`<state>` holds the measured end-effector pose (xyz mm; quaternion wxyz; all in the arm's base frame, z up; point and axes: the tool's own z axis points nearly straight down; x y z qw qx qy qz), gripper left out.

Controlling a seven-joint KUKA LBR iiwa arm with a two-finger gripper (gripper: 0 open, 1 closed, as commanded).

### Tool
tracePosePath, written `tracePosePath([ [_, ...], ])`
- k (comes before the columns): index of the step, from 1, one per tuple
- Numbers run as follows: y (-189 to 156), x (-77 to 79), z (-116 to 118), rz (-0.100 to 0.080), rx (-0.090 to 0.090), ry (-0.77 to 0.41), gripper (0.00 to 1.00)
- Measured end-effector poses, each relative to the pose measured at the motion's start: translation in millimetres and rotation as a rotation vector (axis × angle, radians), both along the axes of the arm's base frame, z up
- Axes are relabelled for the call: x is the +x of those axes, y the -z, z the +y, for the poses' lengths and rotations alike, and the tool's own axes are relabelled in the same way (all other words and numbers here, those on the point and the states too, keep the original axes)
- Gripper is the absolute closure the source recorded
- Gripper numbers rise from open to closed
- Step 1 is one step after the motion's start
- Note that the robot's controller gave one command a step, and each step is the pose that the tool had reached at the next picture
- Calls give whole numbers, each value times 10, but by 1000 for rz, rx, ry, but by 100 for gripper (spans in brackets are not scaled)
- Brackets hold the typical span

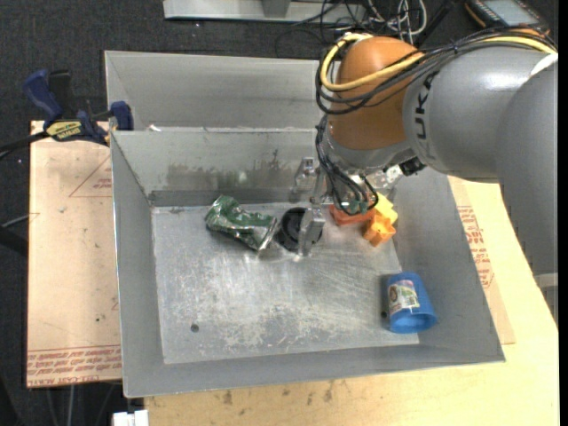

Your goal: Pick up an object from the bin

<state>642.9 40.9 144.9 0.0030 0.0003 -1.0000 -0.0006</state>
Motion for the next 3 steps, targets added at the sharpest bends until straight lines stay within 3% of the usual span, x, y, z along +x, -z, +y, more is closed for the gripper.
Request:
tracePosePath([
  [1, -47, 20, -2, -8, 0, 1, 0],
  [2, 703, 51, 235, -12, 0, -50, 0],
  [3, 293, -56, 1013, -11, 2, -39, 0],
])
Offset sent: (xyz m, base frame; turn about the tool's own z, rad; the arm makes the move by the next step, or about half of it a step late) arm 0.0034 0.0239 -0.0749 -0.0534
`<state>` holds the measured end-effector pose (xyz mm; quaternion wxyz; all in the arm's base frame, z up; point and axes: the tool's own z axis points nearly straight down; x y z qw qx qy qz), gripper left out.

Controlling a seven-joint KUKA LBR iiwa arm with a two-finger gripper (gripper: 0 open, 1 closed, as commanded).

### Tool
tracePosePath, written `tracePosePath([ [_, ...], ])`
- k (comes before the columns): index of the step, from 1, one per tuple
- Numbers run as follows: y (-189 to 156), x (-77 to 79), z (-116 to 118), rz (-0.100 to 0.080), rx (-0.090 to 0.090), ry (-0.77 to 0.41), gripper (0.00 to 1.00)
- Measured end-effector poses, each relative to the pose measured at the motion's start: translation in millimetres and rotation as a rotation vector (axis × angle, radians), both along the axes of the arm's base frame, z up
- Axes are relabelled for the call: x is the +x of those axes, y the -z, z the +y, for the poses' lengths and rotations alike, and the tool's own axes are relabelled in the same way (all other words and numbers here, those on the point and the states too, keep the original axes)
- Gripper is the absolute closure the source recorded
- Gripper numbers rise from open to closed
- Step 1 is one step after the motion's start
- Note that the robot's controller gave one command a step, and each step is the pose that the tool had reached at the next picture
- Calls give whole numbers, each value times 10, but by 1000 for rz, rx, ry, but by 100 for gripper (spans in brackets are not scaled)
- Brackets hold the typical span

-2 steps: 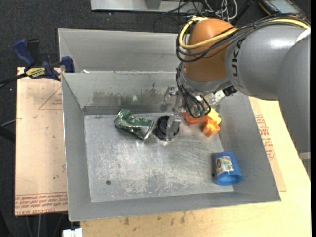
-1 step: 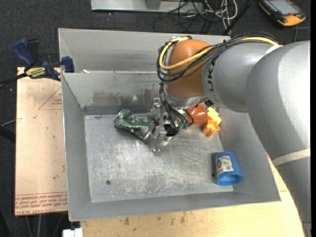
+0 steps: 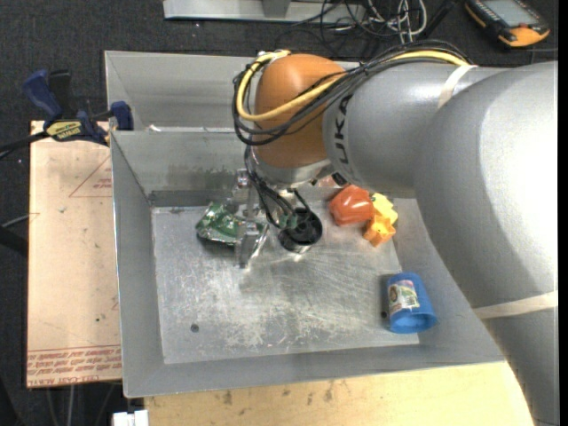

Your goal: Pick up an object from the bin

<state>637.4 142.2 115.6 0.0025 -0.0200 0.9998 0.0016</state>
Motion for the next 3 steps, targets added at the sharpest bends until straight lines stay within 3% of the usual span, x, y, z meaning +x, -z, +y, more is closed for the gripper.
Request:
tracePosePath([
  [1, 125, -20, -56, 3, -2, -25, 0],
  [2, 332, -102, -66, 4, -1, 217, 0],
  [3, 354, -99, -48, -22, 3, 239, 100],
])
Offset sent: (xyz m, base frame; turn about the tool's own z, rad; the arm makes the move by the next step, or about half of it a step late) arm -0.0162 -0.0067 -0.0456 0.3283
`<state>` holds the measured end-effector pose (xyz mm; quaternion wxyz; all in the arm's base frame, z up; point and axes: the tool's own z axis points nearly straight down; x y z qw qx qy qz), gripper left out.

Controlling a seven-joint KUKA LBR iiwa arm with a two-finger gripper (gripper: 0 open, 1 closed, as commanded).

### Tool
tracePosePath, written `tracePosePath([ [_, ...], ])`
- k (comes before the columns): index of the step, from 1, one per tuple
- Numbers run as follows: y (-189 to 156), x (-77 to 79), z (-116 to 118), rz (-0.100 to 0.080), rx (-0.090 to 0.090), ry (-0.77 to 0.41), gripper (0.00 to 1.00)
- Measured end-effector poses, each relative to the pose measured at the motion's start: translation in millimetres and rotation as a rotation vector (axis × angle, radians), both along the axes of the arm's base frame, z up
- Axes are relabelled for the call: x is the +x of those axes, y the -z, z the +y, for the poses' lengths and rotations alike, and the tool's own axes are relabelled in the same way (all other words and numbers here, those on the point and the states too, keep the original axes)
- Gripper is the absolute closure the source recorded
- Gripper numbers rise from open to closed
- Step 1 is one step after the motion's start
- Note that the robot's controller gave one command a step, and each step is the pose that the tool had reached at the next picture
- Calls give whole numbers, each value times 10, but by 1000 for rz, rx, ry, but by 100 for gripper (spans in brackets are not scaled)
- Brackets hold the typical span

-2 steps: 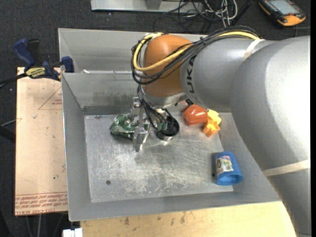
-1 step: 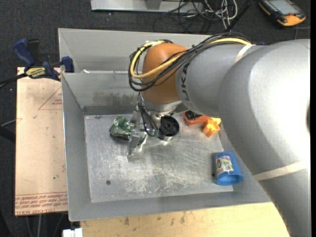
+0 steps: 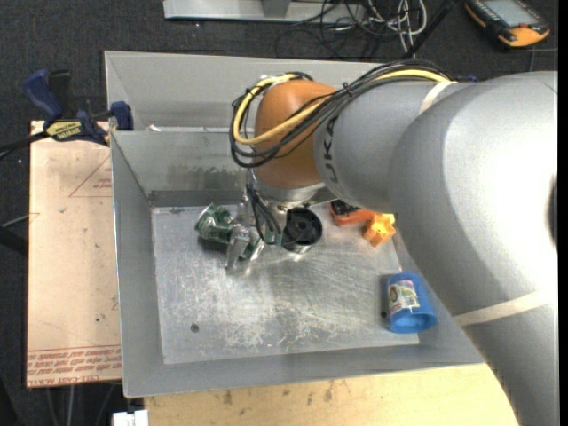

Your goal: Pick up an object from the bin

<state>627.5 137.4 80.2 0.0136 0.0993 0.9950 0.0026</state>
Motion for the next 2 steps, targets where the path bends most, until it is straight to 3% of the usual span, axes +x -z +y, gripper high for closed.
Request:
tracePosePath([
  [2, -15, 3, 0, 2, 0, 0, 100],
])
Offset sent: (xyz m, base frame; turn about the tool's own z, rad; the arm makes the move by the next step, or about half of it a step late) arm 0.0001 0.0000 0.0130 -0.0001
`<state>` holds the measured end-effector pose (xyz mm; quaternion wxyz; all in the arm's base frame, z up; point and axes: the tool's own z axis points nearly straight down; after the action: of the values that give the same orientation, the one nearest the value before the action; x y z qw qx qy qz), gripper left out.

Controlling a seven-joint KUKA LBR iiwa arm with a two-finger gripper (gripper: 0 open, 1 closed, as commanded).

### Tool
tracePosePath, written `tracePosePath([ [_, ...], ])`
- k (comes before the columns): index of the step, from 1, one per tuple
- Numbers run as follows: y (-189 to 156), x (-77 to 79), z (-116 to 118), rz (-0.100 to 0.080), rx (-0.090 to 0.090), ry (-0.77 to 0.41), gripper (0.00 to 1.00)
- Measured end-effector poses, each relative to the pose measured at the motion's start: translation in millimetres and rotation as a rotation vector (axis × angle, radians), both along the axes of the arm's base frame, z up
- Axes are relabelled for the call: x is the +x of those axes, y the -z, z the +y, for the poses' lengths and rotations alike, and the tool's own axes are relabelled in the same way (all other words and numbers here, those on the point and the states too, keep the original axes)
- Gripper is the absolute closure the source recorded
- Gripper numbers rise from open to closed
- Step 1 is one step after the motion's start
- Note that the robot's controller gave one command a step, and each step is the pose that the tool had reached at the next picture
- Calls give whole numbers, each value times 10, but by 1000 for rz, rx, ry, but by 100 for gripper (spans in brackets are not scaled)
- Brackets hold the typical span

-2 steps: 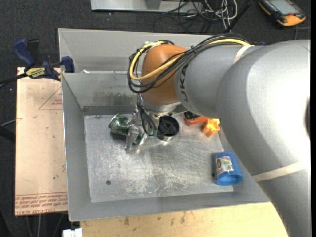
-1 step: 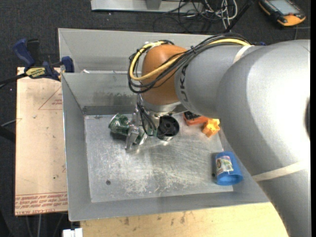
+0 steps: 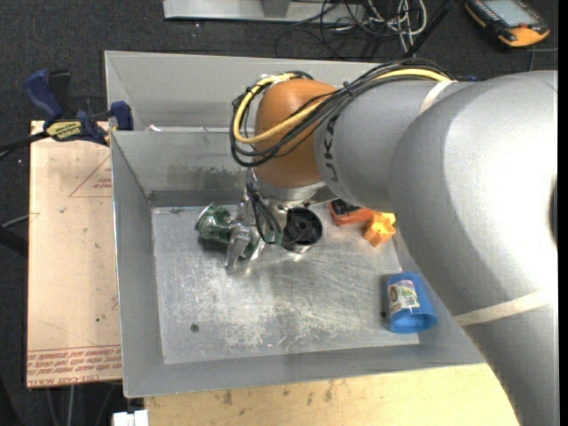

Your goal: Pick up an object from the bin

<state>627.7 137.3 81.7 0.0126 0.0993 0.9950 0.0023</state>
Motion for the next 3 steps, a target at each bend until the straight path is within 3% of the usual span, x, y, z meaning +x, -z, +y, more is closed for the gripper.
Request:
tracePosePath([
  [2, -268, -55, 1, 26, -2, 0, 100],
  [3, -462, -46, 4, 24, -2, -1, 100],
])
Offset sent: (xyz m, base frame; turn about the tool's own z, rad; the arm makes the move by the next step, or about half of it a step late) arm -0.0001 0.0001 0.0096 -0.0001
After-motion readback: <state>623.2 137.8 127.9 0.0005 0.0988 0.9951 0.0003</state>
